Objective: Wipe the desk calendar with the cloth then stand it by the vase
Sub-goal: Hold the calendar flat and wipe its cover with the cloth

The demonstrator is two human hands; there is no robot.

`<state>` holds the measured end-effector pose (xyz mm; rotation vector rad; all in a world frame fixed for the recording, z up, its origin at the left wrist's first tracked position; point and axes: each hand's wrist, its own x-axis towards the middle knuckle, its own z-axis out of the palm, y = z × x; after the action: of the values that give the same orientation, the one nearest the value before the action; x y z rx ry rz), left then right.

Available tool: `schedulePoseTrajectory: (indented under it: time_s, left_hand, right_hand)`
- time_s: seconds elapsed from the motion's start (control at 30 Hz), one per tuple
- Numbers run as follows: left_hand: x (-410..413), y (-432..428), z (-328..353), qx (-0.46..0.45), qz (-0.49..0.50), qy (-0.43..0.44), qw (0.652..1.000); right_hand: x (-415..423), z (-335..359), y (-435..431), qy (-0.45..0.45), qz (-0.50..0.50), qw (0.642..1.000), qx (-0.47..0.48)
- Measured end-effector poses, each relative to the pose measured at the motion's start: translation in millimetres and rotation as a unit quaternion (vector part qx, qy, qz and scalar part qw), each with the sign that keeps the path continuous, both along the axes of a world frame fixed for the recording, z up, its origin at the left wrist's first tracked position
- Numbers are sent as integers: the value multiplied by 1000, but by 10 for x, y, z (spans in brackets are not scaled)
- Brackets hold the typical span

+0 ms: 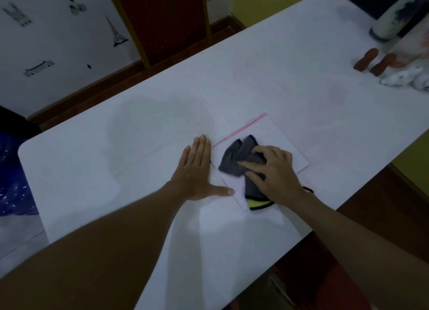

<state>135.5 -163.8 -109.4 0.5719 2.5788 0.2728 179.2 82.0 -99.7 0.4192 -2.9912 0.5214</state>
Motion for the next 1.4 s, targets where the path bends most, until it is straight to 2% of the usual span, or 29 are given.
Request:
schedulePoseTrajectory:
  time_s: [0.1,0.13,0.23,0.27,0.33,0.43,0.5,0.53,0.6,0.67,0.73,0.83,0.87,0.9,1.0,1.07,1.13,1.23,1.27,1.33,1.4]
  left_hand:
    - [-7,-5,-4,4,3,6,1000]
    - [-6,-9,-4,3,1,7,1000]
    - [-4,-8,-9,-2,-1,2,1000]
    - [-1,-5,-7,-2,2,0,1000]
    - [-5,8,-3,3,10,-2,1000]
    - [-14,8,2,7,15,-6,1000]
    - [-28,10,4,2,10,-16,1000]
    - [-31,12,6,-1,7,-20,1000]
    - [-40,17,20,-9,1,-26,1000]
    - [-50,18,39,-15,-1,-31,999]
    - [-54,22,46,-12,-1,-33,999]
    - [-51,16,33,0,3,-36,999]
    - [-49,10,30,1,2,-37,999]
    - [-50,7,25,0,1,-38,999]
    - [-69,14,23,-9,-11,-40,999]
    - [-71,14,37,-7,-7,-43,999]
    - [-76,23,41,-1,3,-40,999]
    - [-64,33,28,-1,10,-29,1000]
    - [-60,29,30,-4,8,-28,1000]
    - [-54,20,33,-9,8,-37,999]
    - [-60,23,39,-17,6,-44,999]
  right_hand:
    - [-123,-7,-141,-18,-141,989,-33]
    - [-103,-13,-236,-20,-139,989,-37]
    - [113,-53,-187,3,-22,1000,-17]
    - [152,-45,-62,13,-22,1000,-11]
    - [99,-27,192,32,-121,992,-6]
    - [-100,-19,248,20,-292,956,-6]
    - [-112,-6,77,16,-323,946,-27]
    - [-49,-28,-24,22,-295,955,-36]
    - [182,-85,-177,32,-166,985,-35]
    - [253,-81,-128,33,-65,997,-21]
    - [56,-46,36,39,-100,994,-6]
    - [-261,-2,98,15,-294,956,-15]
    - [-265,8,11,11,-317,948,-22]
    - [-206,-9,-105,9,-304,952,-23]
    - [141,-53,-314,17,-149,989,-20]
    - [47,-19,-172,14,-102,995,-13]
    - [-256,35,-48,16,-162,987,1]
    - [-655,44,-30,1,-306,952,-19]
    - [-662,29,-108,3,-318,948,-23]
    - [-484,-20,-268,10,-264,964,-14]
    - [-211,-38,-307,17,-147,989,-14]
